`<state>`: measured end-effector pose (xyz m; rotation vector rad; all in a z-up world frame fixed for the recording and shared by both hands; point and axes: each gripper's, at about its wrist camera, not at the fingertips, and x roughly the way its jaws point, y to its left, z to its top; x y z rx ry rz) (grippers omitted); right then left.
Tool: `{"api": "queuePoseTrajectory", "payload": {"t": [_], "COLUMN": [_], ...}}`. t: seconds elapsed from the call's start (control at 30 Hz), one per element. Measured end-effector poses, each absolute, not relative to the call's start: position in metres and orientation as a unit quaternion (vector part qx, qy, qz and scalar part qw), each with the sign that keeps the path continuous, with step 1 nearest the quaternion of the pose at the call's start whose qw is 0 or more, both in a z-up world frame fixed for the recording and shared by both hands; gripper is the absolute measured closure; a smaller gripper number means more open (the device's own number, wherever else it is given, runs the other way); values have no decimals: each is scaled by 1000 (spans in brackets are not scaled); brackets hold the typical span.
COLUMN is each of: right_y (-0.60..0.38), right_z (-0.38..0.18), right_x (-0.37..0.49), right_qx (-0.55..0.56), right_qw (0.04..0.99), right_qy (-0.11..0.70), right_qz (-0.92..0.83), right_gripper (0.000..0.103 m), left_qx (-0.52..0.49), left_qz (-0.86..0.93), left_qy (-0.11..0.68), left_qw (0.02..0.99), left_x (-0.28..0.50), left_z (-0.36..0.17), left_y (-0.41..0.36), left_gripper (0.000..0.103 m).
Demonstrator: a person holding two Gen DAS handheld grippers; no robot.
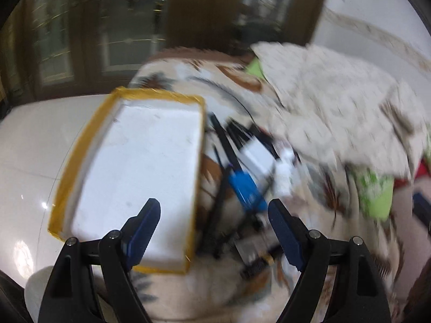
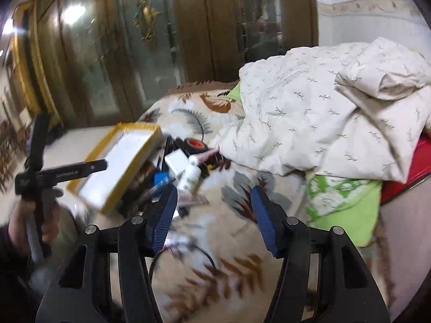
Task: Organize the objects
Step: 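Move the right tool to the white medicine bottle while the left tool approaches the black lipstick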
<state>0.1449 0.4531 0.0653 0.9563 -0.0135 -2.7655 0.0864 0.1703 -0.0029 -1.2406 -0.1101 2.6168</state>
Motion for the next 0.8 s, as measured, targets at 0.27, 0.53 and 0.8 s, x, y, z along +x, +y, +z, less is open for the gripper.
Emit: {"api": "queuePoseTrajectory", "payload": {"t": [0.27,0.53,0.8], "right_y": [481,516,441], "right_z": [85,175,79], "right_x": [138,144,103], "right_qx": [250,65,337], "right_qw": [9,121,360], "right_qy": [-76,-198,-318], "right_qz": [-965,-971,-810], "right_gripper": [45,45,45], "left_qx": [-429,-410,-408], "left_qz": [895,904,905], "left_qy": [-40,-23,-22], "left_qw": [120,117,119], "left_x": [97,100,100], "left_z": [-8,-1,1], "left_y": [167,172,172], "left_gripper": [20,20,20]}}
